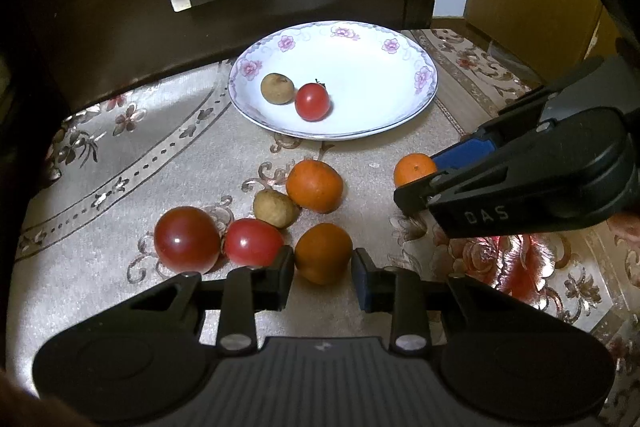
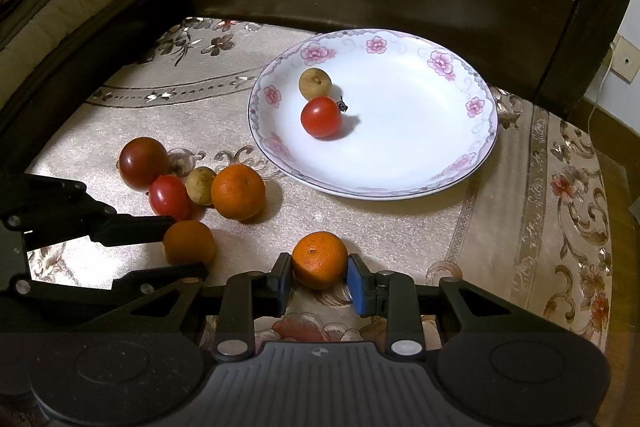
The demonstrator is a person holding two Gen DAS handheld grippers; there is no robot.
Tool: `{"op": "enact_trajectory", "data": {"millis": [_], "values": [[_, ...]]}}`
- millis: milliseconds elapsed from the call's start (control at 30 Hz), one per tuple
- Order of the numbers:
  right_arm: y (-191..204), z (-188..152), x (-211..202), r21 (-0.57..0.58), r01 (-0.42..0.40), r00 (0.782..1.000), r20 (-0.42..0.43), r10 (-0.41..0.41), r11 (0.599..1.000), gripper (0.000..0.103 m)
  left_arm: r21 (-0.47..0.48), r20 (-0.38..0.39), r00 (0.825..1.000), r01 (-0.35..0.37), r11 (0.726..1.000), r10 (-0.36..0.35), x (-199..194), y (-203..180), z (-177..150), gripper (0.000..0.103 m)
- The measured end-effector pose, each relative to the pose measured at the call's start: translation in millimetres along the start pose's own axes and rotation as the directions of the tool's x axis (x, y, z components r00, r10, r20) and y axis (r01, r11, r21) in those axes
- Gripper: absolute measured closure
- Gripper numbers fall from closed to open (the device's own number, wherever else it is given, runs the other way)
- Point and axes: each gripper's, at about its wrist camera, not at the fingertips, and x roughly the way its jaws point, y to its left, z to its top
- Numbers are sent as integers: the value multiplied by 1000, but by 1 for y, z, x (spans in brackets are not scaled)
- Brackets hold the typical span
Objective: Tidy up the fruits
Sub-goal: 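Grasp a mandarin orange with the right tool, then grasp a second mandarin with the left tool while the right tool holds its mandarin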
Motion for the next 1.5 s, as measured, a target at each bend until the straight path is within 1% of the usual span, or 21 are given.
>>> {"op": "enact_trajectory", "data": {"millis": [133,300,467,567,900,1200,1500], "values": [[1,0,0,-4,4,1000,-2,-4,1000,76,11,-12,1000,-2,1000,2,4,-3,-1,66],[3,-1,1,-18,8,1000,0,-8,1000,74,-8,0,1000,-1,1000,1,7,0,1,66],[3,0,1,-25,10,1000,2,-10,1000,74,1,7,1000,-2,1000,2,8,-1,2,66],[4,0,1,-38,21,1000,5,-21,999,76,20,17,1000,-6,1000,5,9,-2,2,66],[8,-1,0,-80,56,998,19,-54,995,78,24,32,999,-2,1000,1,5,-1,3,67],[13,0,-2,-106,68,997,33,-65,992,78,26,46,999,0,1000,-1,1,-2,5,67],[14,-1,-3,-107,73,997,39,-69,992,78,24,50,999,-3,1000,2,0,-2,5,67]]}}
